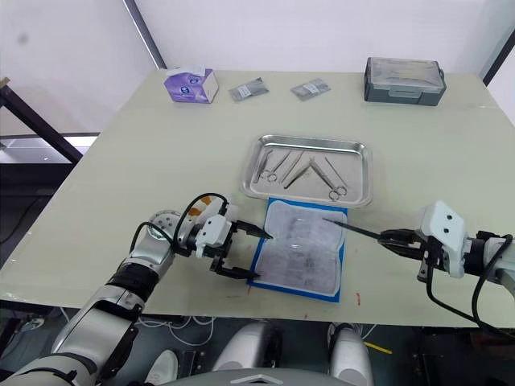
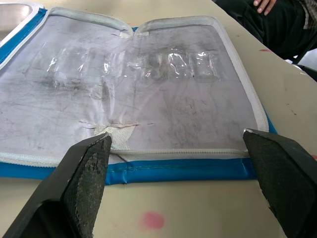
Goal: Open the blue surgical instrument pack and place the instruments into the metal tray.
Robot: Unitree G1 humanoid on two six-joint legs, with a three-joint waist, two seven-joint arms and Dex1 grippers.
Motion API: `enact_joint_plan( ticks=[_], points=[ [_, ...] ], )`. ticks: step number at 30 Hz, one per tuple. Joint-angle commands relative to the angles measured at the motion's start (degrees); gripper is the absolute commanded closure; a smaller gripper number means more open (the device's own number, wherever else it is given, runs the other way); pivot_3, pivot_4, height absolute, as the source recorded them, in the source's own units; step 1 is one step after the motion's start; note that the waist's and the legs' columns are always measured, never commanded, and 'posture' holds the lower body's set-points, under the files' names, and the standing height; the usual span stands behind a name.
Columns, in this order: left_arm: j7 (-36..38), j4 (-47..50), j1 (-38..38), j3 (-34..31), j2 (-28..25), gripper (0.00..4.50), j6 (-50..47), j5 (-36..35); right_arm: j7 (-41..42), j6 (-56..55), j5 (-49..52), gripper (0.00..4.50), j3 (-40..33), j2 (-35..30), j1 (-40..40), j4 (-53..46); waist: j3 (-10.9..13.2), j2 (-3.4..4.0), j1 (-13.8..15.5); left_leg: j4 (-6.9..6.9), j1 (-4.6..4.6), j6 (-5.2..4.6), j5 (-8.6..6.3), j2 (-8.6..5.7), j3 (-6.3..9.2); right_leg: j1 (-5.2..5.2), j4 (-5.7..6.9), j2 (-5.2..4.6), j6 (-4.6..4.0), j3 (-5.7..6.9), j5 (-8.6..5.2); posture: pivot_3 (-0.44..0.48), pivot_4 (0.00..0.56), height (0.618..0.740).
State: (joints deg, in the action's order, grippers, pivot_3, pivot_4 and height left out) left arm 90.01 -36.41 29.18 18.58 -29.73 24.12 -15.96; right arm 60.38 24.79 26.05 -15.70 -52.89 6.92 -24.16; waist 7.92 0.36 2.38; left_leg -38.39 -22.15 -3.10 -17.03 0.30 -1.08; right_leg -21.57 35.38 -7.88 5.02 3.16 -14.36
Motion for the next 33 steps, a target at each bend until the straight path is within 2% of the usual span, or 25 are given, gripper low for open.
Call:
enact_joint_plan(
  ticks=[1, 5, 15, 19, 33],
  points=[
    [-1.00, -5.45, -2.23, 2.52, -0.98, 0.00, -0.36, 7.25, -5.09, 4.12, 2.03, 4.47, 0.55, 2.90, -4.06, 0.08, -0.01, 0.05, -0.01, 0.00, -0.01, 0.00, 0.00, 0.00, 0.00, 0.00, 0.00, 0.00, 0.00, 0.00, 0.00, 0.000, 0.150, 0.731],
    [-1.16, -5.52, -2.17, 2.45, -0.93, 0.00, -0.36, 7.27, -10.42, 8.37, 3.51, 4.47, 2.36, 7.28, -9.58, 1.02, -0.02, 0.10, -0.07, -0.01, -0.01, 0.01, 0.01, 0.00, 0.00, 0.00, 0.01, 0.01, -0.05, 0.00, 0.03, 0.000, 0.150, 0.731],
    [-1.69, -5.01, -2.28, 2.47, -0.49, 0.00, -0.76, 7.24, -25.66, 13.85, -4.76, 4.47, 12.32, 17.84, -27.36, 10.84, -0.14, 0.35, -0.17, -0.02, -0.01, 0.01, 0.05, -0.01, 0.04, -0.01, 0.04, 0.08, -0.09, 0.02, 0.06, 0.000, 0.150, 0.731],
    [-1.88, -4.54, -2.35, 2.37, -0.52, 0.00, -1.02, 7.20, -31.42, 18.48, -7.62, 4.47, 13.99, 21.11, -32.89, 15.69, -0.24, 0.55, -0.16, -0.03, -0.01, 0.00, 0.10, -0.03, 0.07, -0.02, 0.11, 0.10, -0.10, 0.04, 0.06, 0.000, 0.150, 0.731],
    [-2.06, -4.18, -2.76, 2.19, -0.69, 0.00, -1.17, 7.20, -37.00, 22.55, -12.82, 4.47, 17.09, 27.03, -42.71, 26.80, -0.28, 0.63, -0.37, -0.03, 0.00, -0.04, 0.15, -0.09, 0.12, -0.02, 0.29, 0.13, 0.11, 0.04, 0.18, 0.000, 0.150, 0.731]
  ],
)
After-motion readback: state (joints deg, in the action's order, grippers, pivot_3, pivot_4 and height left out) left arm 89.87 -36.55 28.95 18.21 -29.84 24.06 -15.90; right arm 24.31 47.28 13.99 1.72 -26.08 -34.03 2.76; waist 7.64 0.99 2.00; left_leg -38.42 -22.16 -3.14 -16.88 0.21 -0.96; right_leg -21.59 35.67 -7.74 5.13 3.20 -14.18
